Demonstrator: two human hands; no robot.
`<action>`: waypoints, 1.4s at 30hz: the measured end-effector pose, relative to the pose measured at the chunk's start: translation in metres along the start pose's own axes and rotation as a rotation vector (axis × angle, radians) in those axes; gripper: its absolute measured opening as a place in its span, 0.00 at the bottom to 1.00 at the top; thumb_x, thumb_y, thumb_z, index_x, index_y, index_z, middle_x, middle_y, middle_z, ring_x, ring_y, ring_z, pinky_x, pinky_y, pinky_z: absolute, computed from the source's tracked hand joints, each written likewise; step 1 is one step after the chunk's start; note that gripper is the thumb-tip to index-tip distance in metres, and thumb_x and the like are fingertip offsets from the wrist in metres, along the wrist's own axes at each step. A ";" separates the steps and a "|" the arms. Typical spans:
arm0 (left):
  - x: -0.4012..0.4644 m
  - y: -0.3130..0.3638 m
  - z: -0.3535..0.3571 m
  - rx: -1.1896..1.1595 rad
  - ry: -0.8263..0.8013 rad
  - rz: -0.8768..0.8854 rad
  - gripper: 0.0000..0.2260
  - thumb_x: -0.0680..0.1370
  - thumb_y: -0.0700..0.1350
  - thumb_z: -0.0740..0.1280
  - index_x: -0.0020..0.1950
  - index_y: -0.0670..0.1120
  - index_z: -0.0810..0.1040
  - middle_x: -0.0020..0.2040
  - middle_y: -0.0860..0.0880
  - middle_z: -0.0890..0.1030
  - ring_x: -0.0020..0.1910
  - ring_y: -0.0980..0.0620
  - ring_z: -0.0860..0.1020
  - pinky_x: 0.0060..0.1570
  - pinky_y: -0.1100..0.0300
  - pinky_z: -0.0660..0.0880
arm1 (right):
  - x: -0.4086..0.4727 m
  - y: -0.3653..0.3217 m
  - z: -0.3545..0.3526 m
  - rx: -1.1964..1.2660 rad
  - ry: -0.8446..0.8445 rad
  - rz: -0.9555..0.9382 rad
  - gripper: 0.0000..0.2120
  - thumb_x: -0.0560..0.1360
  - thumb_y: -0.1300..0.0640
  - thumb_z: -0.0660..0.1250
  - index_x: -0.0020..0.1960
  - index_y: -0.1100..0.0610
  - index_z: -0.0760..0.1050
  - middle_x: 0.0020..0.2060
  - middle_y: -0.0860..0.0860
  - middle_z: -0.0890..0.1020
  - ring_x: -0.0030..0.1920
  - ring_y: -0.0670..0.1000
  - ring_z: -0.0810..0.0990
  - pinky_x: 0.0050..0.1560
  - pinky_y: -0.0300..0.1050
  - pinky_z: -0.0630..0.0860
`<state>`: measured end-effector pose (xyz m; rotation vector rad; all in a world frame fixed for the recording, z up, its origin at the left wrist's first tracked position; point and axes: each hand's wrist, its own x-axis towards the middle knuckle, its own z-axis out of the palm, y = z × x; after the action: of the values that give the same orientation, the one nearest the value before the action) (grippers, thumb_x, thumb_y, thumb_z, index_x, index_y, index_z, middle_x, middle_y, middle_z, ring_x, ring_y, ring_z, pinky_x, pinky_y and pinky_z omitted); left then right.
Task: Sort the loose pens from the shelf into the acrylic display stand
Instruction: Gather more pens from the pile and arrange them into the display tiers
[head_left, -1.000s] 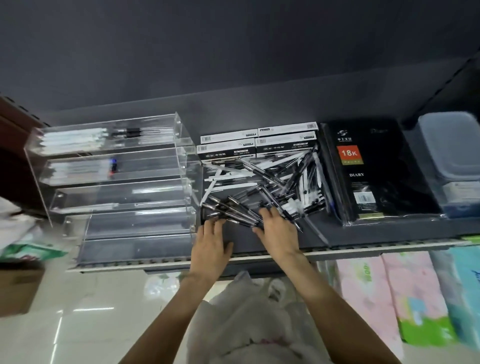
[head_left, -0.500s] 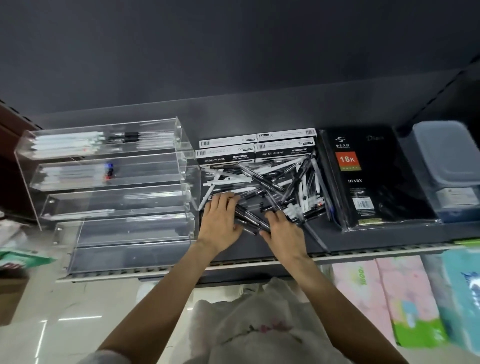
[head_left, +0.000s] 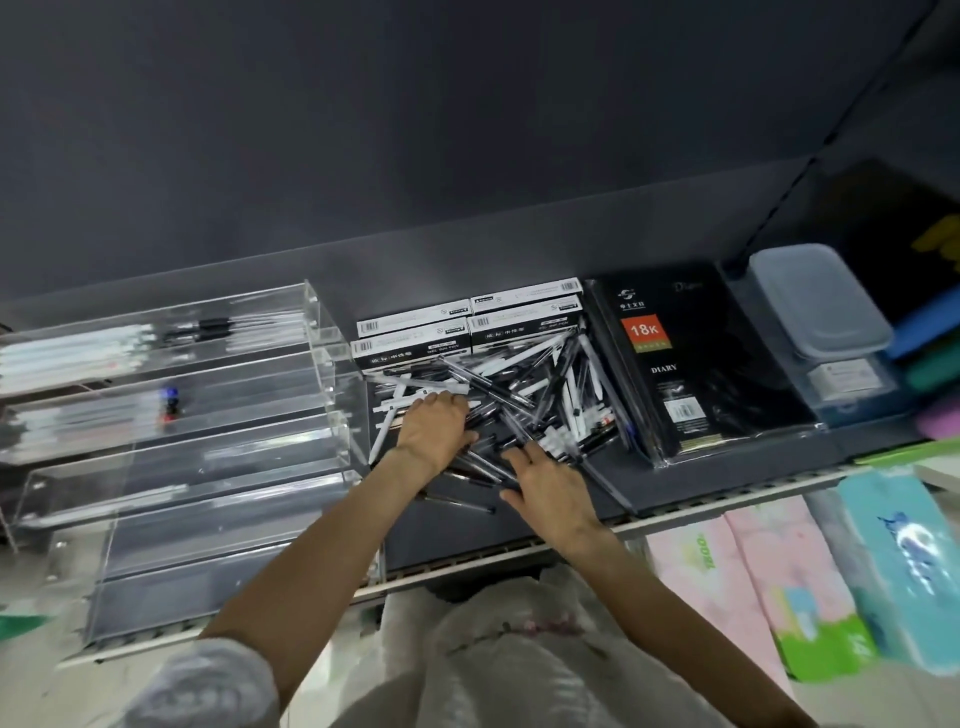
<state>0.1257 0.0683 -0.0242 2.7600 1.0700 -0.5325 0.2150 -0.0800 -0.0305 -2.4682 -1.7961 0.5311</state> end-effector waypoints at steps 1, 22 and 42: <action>0.002 0.001 -0.001 0.015 -0.010 -0.003 0.23 0.79 0.54 0.63 0.68 0.41 0.67 0.65 0.43 0.73 0.64 0.45 0.72 0.61 0.53 0.70 | 0.001 0.000 0.000 -0.003 -0.003 -0.004 0.22 0.77 0.47 0.63 0.68 0.53 0.64 0.63 0.53 0.70 0.54 0.55 0.79 0.49 0.47 0.76; 0.000 -0.029 0.002 -0.429 -0.087 0.006 0.22 0.71 0.49 0.74 0.62 0.43 0.75 0.57 0.46 0.80 0.55 0.47 0.78 0.55 0.59 0.72 | -0.001 0.000 0.000 -0.023 0.007 -0.025 0.23 0.77 0.46 0.63 0.69 0.53 0.65 0.63 0.52 0.70 0.53 0.55 0.80 0.48 0.46 0.76; -0.012 -0.022 0.007 -0.062 -0.005 0.159 0.13 0.83 0.44 0.53 0.64 0.38 0.65 0.61 0.39 0.72 0.59 0.42 0.73 0.56 0.51 0.72 | -0.013 -0.005 -0.001 -0.043 0.035 -0.030 0.23 0.79 0.50 0.61 0.71 0.55 0.61 0.65 0.55 0.67 0.50 0.56 0.81 0.46 0.47 0.76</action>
<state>0.1009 0.0758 -0.0263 2.7573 0.8413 -0.4758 0.2070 -0.0904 -0.0251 -2.4576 -1.8478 0.4491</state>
